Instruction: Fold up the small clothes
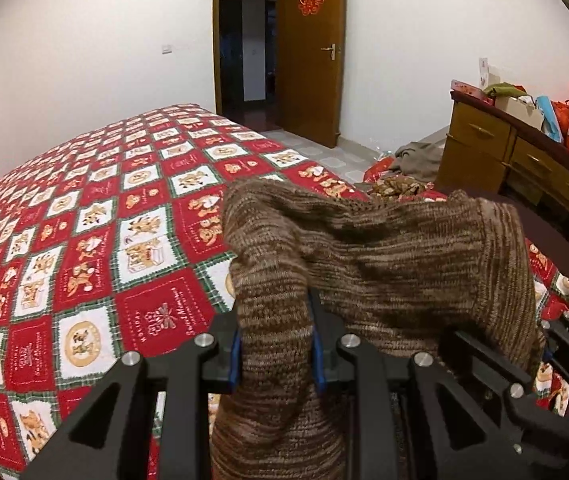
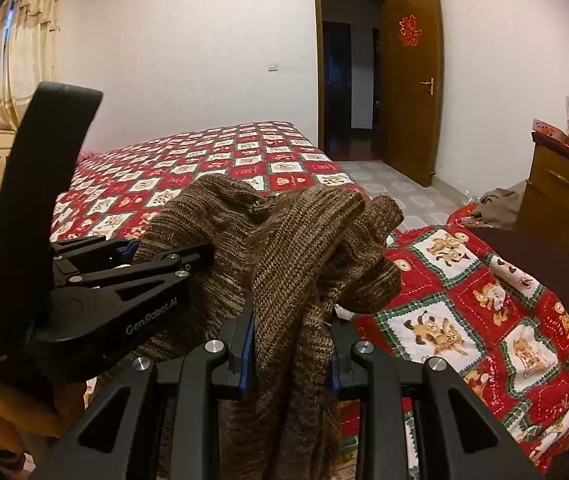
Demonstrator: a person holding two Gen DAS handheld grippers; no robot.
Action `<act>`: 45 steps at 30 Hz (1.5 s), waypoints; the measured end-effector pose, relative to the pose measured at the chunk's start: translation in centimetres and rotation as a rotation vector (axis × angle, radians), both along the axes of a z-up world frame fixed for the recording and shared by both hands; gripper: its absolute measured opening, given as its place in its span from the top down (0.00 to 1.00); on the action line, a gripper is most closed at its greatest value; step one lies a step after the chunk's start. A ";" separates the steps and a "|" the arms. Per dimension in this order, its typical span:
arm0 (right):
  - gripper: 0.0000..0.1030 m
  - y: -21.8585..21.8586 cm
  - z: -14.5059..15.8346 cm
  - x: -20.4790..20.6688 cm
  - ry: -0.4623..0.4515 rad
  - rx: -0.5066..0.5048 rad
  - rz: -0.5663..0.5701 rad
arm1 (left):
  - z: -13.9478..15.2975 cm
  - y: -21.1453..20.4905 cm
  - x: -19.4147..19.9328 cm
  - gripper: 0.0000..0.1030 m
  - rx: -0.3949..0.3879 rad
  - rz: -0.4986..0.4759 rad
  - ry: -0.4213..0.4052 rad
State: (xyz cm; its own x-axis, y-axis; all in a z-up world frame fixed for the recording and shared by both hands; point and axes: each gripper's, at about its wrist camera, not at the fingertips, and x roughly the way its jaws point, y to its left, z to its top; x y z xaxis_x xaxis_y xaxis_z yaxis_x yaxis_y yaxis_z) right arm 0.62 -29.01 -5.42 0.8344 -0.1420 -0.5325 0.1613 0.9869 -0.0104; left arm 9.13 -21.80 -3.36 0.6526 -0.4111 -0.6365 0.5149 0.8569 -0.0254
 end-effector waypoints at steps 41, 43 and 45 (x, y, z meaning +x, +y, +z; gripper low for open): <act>0.34 -15.4 -2.1 9.1 0.179 0.541 -0.009 | -2.9 -3.3 14.4 0.24 -0.226 -0.168 0.369; 0.34 -16.2 -3.0 10.8 0.248 0.576 -0.028 | -4.1 -3.7 15.9 0.24 -0.239 -0.161 0.441; 0.34 -16.4 -3.5 11.7 0.261 0.588 -0.027 | -5.4 -4.2 17.1 0.24 -0.245 -0.183 0.524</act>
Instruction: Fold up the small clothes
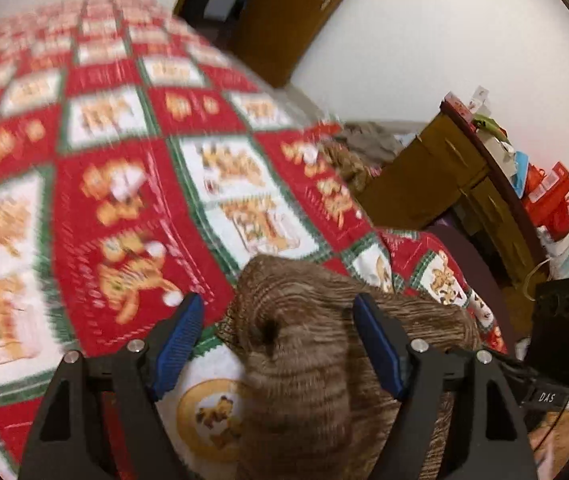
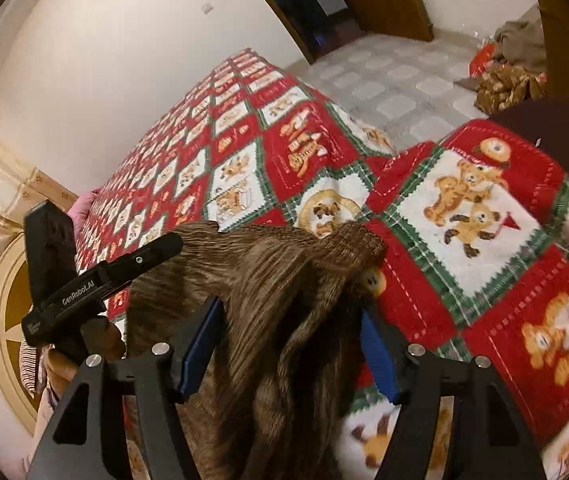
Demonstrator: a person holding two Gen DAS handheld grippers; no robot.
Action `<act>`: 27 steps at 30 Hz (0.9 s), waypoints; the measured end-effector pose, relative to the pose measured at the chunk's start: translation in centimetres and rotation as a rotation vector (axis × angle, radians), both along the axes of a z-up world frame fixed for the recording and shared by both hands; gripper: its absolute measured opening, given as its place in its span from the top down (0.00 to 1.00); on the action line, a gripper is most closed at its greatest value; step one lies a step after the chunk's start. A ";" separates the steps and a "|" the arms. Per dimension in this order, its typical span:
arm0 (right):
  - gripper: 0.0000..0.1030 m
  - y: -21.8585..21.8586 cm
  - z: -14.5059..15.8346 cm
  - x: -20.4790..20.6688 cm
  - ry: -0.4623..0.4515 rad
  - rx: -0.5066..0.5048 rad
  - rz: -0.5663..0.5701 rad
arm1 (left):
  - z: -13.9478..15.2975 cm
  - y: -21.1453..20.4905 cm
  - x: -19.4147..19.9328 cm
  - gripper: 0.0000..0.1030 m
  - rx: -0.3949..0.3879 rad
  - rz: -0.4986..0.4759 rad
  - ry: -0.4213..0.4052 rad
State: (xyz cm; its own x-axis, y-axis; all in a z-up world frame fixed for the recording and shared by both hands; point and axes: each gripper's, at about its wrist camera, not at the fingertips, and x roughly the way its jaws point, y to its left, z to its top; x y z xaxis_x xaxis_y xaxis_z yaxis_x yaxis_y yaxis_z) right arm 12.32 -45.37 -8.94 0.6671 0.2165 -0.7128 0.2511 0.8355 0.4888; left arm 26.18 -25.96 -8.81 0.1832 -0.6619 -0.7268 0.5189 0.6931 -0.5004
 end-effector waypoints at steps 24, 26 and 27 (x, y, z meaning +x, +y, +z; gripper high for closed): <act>0.64 -0.7 0.1 6.2 -0.026 -0.379 0.087 | 3.9 1.1 1.8 0.78 0.049 0.127 -0.307; 0.41 -2.4 1.3 4.3 -0.053 -0.367 -0.049 | 4.5 2.4 0.6 0.60 0.085 0.099 -0.318; 0.41 -3.1 2.1 2.9 -0.071 -0.379 -0.113 | 4.6 3.1 0.0 0.48 0.084 0.092 -0.317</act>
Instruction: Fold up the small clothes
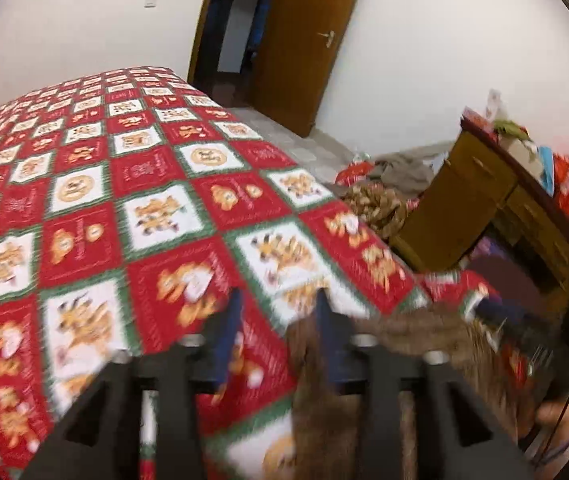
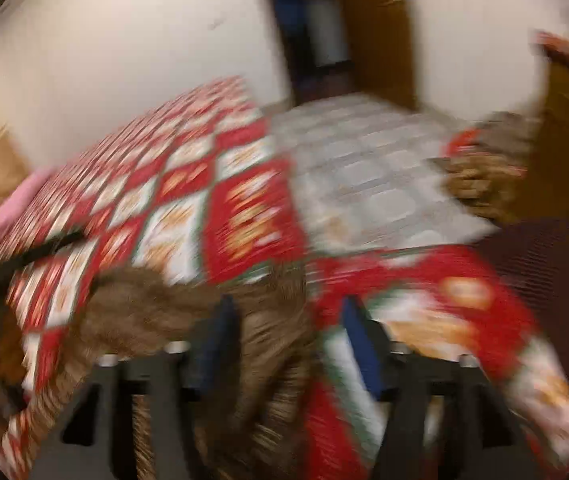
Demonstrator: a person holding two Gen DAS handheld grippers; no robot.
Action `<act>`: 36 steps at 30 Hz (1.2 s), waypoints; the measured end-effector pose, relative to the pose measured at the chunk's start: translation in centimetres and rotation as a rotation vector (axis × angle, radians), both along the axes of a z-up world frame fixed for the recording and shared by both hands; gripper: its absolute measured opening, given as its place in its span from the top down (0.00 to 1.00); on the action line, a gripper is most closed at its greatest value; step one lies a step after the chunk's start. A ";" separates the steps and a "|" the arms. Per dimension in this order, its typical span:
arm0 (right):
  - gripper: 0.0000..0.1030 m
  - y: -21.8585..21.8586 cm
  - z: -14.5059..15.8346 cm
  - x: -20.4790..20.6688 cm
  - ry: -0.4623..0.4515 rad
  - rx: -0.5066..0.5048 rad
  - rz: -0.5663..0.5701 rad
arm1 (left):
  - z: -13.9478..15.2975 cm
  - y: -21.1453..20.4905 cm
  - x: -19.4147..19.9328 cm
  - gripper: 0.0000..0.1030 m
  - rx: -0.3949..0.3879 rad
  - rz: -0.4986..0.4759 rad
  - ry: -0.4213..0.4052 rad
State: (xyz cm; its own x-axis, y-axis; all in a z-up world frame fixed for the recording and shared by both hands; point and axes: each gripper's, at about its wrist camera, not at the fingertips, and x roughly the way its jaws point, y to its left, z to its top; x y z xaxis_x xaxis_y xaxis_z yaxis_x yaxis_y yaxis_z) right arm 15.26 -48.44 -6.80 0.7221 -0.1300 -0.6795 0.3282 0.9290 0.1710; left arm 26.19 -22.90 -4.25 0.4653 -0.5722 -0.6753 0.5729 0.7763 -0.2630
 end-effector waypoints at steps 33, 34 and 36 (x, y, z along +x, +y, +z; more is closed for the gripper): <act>0.85 16.6 0.3 -23.4 0.069 -0.140 0.209 | -2.6 6.1 -20.4 0.19 0.342 0.135 -0.186; 0.84 17.1 0.6 -23.9 0.063 -0.143 0.208 | -2.2 6.2 -21.1 0.16 0.340 0.138 -0.200; 0.84 17.8 1.2 -24.5 0.047 -0.138 0.201 | -1.3 6.3 -22.2 0.11 0.329 0.139 -0.231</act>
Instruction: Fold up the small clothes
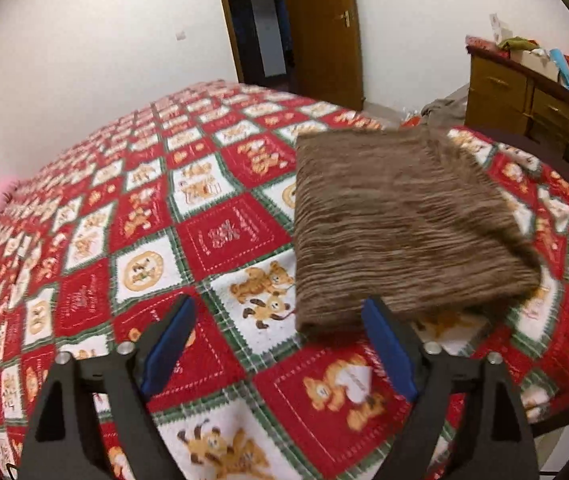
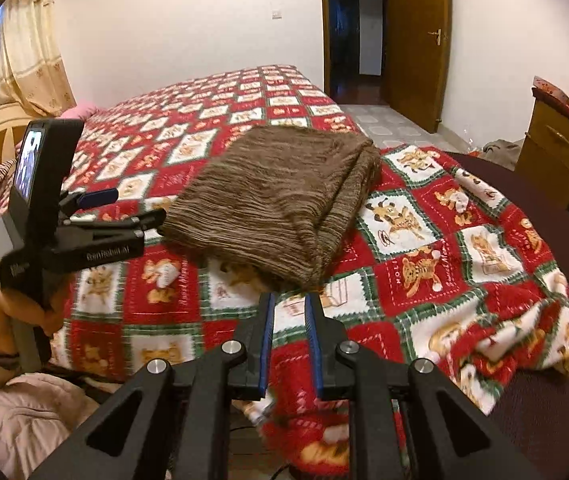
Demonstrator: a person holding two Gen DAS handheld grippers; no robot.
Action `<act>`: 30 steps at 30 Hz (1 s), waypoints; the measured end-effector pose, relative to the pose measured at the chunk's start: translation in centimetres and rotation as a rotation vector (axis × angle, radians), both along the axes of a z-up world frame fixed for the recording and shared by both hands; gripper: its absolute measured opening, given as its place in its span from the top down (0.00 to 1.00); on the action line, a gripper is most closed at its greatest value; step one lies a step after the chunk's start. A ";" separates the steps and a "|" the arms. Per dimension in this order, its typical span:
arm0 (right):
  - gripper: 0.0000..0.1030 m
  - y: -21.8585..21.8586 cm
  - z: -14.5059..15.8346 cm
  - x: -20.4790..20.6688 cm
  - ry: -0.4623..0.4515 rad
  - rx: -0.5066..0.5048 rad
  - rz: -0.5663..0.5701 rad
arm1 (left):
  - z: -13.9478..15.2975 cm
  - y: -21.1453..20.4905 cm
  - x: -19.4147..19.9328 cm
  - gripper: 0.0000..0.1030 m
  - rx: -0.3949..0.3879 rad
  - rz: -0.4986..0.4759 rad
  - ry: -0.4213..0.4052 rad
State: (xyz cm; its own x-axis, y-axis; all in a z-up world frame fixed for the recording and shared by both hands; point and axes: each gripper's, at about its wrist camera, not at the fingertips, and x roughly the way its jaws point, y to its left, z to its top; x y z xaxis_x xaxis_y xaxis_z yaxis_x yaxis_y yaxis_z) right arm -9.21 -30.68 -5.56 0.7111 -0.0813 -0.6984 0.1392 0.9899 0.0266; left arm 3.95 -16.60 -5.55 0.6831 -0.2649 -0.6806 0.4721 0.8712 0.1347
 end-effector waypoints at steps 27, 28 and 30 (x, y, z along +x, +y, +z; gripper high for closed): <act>0.20 4.4 7.6 -2.1 -0.107 -0.124 -0.255 | 7.6 5.2 -7.6 0.00 -0.047 0.143 -0.106; 0.20 4.9 8.6 -3.1 -0.162 -0.135 -0.252 | 8.4 5.4 -8.2 0.00 -0.074 0.139 -0.131; 0.20 5.6 10.0 -4.4 -0.228 -0.159 -0.250 | 9.9 5.7 -9.4 0.00 -0.103 0.139 -0.187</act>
State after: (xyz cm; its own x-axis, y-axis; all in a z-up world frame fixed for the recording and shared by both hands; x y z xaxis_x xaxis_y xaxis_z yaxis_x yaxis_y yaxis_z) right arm -13.62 -25.11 4.46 0.7917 -0.3669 -0.4885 0.3853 0.9204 -0.0668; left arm -5.49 -10.91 4.31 0.8291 -0.2212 -0.5135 0.3223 0.9395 0.1156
